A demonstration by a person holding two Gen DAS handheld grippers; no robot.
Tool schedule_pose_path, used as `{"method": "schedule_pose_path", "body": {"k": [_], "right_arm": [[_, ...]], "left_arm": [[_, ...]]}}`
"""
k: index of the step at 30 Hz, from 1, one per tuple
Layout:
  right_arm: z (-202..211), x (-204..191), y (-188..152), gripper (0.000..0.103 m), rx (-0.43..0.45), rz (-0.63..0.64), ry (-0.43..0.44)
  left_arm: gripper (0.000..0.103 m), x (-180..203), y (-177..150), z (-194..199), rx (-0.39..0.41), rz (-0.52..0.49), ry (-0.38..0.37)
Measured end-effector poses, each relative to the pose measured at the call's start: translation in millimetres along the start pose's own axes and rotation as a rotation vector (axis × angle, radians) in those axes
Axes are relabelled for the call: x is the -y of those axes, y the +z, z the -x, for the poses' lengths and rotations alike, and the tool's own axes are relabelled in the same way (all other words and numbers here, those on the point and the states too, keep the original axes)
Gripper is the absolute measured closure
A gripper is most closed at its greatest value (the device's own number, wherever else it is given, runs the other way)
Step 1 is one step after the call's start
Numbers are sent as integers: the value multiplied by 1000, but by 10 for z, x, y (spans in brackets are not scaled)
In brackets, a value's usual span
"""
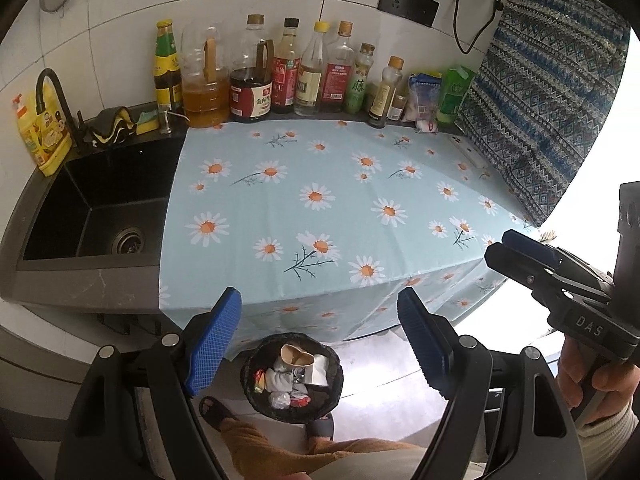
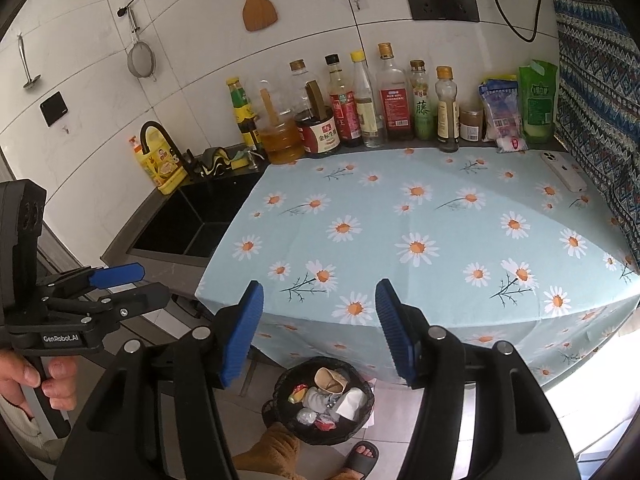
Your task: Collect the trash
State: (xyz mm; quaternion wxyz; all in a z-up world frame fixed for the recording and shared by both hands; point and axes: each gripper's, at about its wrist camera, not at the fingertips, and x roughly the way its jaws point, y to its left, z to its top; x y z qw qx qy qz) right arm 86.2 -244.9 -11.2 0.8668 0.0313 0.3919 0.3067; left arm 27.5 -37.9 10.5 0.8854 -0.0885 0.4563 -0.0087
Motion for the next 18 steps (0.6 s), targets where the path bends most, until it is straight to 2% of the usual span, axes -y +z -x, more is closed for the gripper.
{"method": "schedule_pose_path", "body": {"k": [18], "right_arm": [[54,-13,-63,44,4,-1,4]], "left_arm": [[25,38,-27,75,18,1,3]]}}
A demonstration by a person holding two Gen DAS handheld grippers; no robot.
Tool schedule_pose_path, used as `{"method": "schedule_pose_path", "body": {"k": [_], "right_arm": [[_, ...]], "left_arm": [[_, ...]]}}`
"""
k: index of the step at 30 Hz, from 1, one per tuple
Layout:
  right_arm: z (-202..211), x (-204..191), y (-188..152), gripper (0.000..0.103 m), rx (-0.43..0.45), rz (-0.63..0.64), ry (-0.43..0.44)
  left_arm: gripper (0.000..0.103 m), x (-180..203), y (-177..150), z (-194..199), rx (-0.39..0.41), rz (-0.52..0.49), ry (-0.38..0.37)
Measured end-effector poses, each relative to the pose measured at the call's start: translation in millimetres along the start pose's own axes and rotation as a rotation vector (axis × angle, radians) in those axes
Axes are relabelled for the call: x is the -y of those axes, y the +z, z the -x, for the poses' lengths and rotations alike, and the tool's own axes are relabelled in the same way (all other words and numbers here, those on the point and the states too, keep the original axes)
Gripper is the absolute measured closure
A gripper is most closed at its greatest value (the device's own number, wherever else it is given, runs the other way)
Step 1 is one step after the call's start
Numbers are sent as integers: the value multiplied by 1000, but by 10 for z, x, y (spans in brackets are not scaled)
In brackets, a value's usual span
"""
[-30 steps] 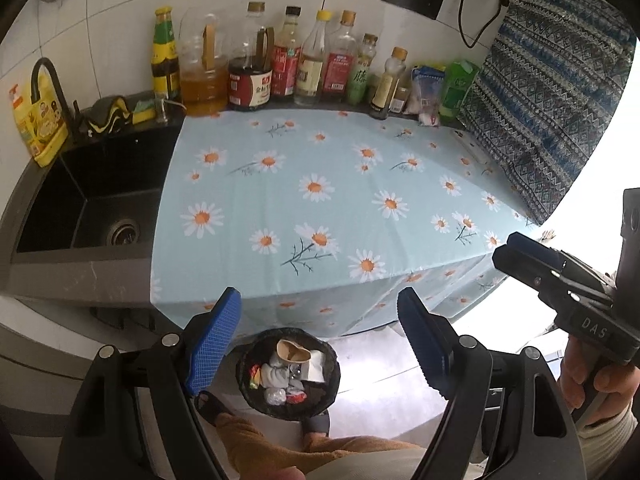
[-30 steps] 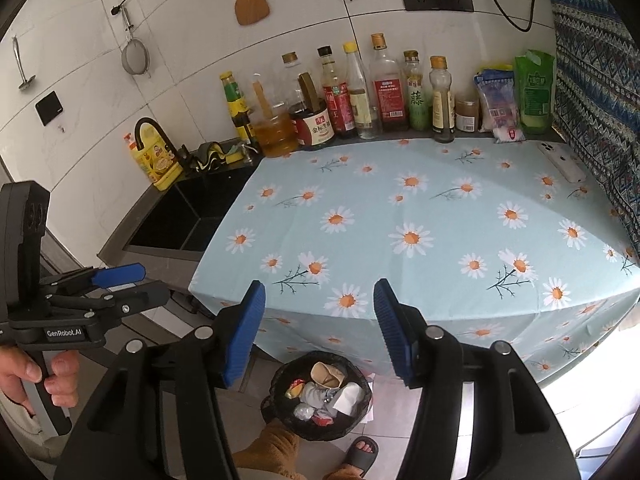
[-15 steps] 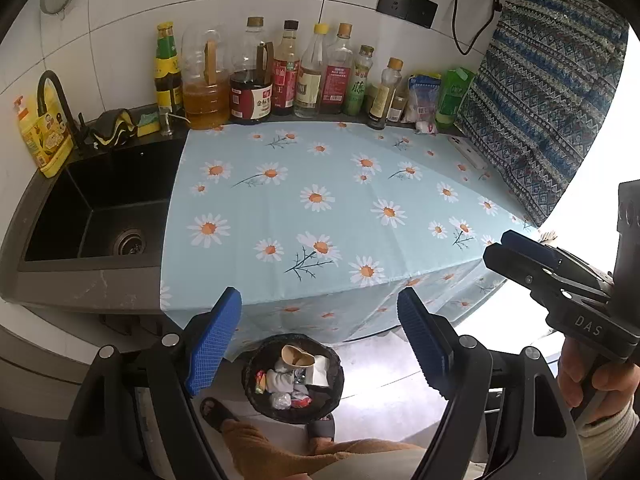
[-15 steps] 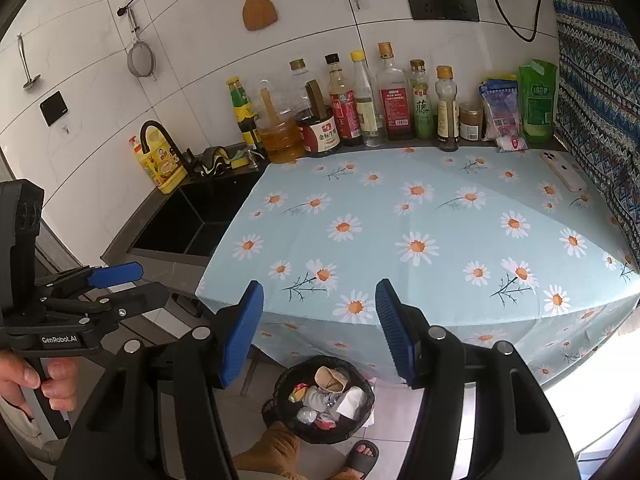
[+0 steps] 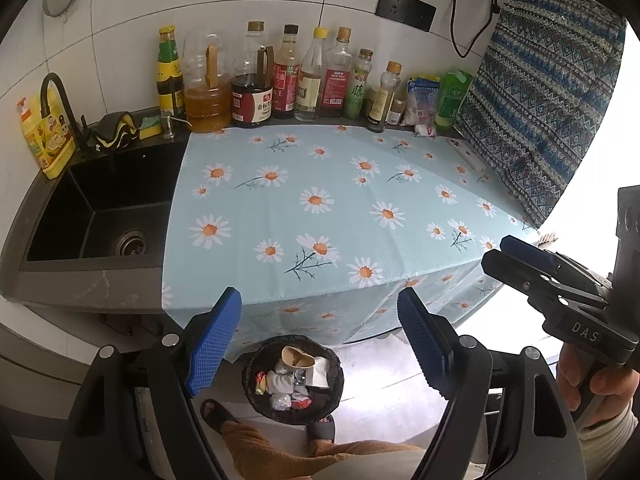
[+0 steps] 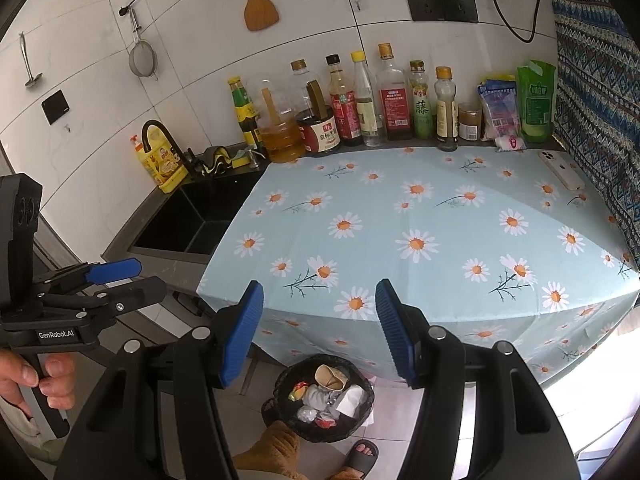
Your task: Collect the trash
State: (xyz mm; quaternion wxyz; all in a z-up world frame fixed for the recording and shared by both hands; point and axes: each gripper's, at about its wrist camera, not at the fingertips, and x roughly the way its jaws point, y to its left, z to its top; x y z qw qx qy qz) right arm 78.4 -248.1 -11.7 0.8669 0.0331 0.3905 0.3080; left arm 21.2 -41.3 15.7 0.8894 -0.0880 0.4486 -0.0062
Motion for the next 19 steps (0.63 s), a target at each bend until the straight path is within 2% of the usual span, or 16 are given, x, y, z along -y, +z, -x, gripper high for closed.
{"method": "schedule_pose_path", "body": {"k": [19], "right_arm": [[-1,-34,11,44,-3,3,-4]], "left_arm": [[25,-66,16,-19,0,18,-6]]}}
